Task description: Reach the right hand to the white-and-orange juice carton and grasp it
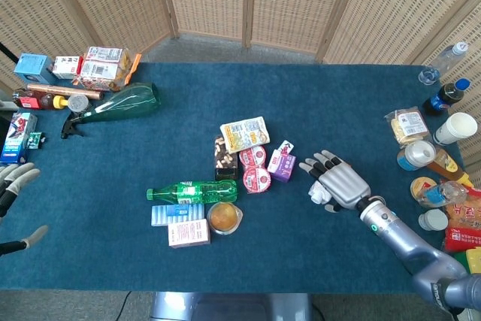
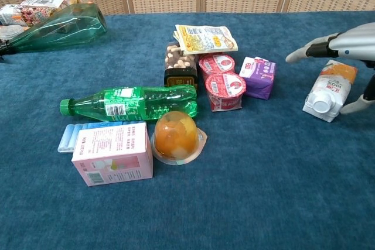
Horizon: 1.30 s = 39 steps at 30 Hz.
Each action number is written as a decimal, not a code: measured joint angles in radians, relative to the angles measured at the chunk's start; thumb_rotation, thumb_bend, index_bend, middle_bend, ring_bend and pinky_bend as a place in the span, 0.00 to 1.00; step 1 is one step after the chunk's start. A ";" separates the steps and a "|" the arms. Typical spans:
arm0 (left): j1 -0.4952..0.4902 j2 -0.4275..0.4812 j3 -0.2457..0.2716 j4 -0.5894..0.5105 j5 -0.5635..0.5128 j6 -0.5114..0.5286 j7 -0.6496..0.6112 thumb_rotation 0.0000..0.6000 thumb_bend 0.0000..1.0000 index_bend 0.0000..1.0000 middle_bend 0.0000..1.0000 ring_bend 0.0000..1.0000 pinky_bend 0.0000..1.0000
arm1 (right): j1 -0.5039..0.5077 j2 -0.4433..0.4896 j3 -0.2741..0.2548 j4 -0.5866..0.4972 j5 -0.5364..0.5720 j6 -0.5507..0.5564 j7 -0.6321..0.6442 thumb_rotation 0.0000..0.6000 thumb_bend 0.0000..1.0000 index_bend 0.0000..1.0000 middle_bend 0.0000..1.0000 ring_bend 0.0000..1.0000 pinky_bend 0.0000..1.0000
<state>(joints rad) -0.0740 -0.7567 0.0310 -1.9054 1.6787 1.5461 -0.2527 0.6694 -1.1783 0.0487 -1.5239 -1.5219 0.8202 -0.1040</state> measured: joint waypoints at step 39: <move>-0.005 -0.024 0.000 0.024 0.018 -0.004 -0.038 1.00 0.27 0.12 0.11 0.00 0.00 | -0.049 0.114 0.054 -0.174 0.020 0.241 0.172 1.00 0.19 0.73 1.00 0.82 0.96</move>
<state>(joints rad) -0.0786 -0.7803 0.0313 -1.8817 1.6968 1.5424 -0.2910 0.6204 -1.0645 0.1029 -1.6975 -1.5017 1.0611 0.0679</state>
